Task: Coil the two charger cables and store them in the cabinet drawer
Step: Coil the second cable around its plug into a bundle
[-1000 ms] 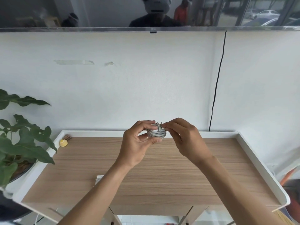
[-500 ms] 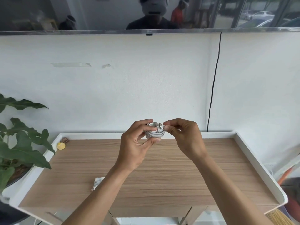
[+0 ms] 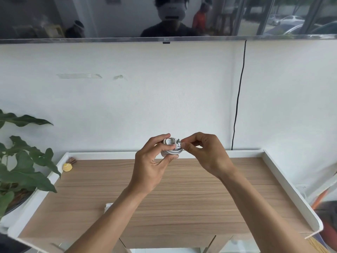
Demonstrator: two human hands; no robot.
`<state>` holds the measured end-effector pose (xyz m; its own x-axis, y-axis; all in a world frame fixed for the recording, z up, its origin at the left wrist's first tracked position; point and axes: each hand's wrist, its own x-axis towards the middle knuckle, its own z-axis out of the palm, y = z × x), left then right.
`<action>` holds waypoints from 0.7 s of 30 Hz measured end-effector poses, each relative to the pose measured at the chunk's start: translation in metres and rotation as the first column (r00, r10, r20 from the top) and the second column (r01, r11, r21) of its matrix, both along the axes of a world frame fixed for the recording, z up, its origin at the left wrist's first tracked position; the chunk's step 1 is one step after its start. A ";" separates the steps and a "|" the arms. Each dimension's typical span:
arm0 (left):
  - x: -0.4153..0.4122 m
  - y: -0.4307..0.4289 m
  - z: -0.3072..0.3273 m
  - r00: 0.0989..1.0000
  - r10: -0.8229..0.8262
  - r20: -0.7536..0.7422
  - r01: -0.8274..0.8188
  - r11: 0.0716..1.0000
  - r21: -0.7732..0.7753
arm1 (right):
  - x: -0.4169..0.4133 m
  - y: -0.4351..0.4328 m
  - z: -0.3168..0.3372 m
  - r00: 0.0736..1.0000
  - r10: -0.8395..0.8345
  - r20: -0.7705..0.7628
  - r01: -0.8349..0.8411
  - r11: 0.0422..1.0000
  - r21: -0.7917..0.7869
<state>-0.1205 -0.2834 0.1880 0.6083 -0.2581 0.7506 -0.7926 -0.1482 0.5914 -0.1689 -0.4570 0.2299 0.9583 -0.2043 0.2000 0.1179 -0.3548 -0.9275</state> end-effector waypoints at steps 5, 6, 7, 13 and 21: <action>0.003 -0.002 -0.001 1.000 0.017 0.009 -0.017 1.000 0.019 | 0.004 0.000 -0.004 1.000 -0.013 0.005 0.013 1.000 0.022; 0.004 -0.003 0.000 1.000 0.016 0.008 -0.016 1.000 0.014 | 0.004 0.001 -0.003 1.000 -0.009 0.009 0.009 0.999 0.047; 0.005 -0.003 0.000 1.000 0.013 0.007 -0.013 1.000 0.008 | 0.005 0.001 -0.002 1.000 -0.002 0.013 0.001 0.997 0.074; 0.007 -0.003 -0.005 1.000 -0.009 -0.030 0.009 1.000 -0.005 | 0.007 0.000 -0.010 0.998 0.052 0.017 -0.054 0.986 0.159; -0.002 -0.007 -0.003 0.926 -0.242 -0.290 0.175 0.955 -0.239 | 0.004 -0.008 -0.004 0.993 0.112 0.047 -0.118 0.979 0.163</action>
